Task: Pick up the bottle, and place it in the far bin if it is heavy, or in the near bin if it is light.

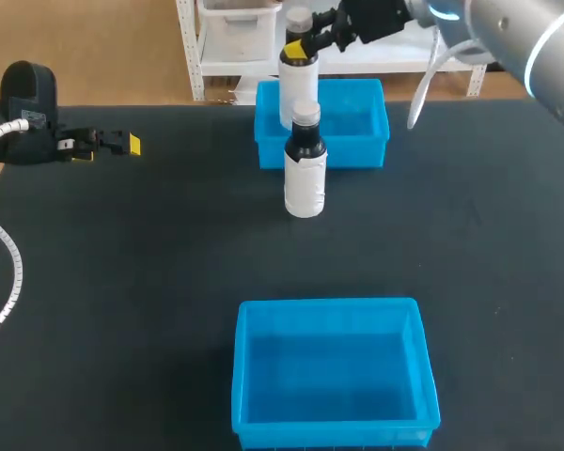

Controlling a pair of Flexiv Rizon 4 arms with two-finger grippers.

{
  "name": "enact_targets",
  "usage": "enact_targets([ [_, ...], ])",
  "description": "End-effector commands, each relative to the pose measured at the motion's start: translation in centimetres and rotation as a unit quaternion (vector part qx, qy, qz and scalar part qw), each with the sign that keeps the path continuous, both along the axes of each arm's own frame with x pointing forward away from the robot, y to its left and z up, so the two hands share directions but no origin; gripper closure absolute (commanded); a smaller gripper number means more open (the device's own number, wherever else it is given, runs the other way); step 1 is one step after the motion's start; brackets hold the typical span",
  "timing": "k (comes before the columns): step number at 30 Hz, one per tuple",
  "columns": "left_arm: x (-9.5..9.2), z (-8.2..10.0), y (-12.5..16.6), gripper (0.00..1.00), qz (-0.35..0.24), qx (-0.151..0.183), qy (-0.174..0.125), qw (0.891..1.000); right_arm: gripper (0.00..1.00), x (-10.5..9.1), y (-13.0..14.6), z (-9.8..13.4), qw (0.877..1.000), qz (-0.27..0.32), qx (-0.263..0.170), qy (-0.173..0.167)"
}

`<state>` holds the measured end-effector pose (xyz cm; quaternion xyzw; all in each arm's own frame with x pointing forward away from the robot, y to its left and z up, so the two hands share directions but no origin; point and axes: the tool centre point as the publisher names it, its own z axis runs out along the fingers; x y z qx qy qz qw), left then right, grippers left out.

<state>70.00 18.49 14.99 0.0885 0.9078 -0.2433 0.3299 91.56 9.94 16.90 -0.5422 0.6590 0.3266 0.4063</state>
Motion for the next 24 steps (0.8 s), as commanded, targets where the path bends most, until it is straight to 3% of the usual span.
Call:
enact_targets([
  [1, 0.0, 0.0, 0.0, 0.00, 0.000, 0.000, 0.000, 1.000, 1.00, 2.0, 1.0, -1.2, 0.996, 0.078, 0.008, 0.040],
  [22, 0.0, 0.0, 0.0, 0.00, 0.000, 0.000, 0.000, 1.000, 1.00, 1.9, 1.5, -5.0, 0.994, 0.081, 0.015, 0.072],
  [24, 0.0, 0.0, 0.0, 0.00, 0.000, 0.000, 0.000, 1.000, 0.72, 1.9, 1.4, -5.2, 0.994, 0.081, 0.015, 0.075],
])
